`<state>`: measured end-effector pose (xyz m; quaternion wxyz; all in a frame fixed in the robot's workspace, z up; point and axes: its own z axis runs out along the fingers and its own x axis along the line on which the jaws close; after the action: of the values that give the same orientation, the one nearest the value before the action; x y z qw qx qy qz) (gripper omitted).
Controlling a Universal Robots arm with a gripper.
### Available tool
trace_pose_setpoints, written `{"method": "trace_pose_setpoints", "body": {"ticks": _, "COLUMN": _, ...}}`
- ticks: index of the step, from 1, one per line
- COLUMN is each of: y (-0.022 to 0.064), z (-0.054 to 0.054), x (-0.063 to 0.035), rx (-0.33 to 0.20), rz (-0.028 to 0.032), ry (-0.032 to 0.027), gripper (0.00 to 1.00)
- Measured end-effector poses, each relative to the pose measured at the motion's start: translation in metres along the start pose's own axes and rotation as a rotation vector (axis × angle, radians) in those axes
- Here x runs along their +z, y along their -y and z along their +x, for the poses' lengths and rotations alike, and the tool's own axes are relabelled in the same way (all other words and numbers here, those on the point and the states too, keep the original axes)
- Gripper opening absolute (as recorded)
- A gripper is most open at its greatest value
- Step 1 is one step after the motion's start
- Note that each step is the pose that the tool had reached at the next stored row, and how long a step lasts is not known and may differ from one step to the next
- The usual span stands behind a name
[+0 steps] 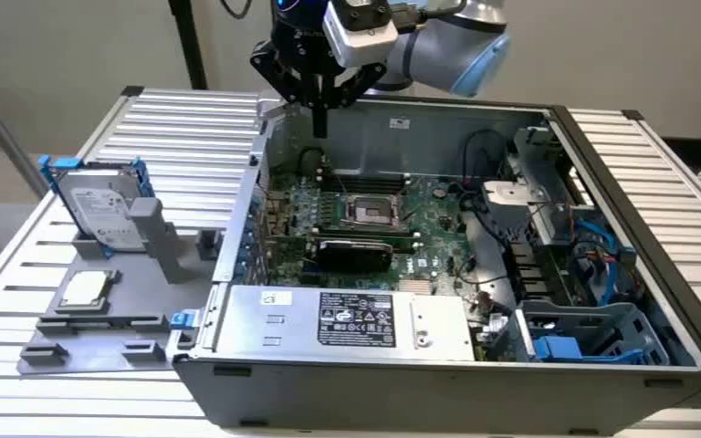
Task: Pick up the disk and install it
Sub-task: 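Reach for the disk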
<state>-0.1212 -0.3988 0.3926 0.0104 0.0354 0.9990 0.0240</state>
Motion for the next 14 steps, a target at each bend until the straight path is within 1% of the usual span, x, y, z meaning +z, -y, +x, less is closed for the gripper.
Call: {"method": "trace_pose_setpoints", "body": {"ticks": 14, "y": 0.0000, "z": 0.0000, "x": 0.0000, "rx": 0.000, "rz": 0.0000, "ry": 0.0000, "gripper": 0.11}}
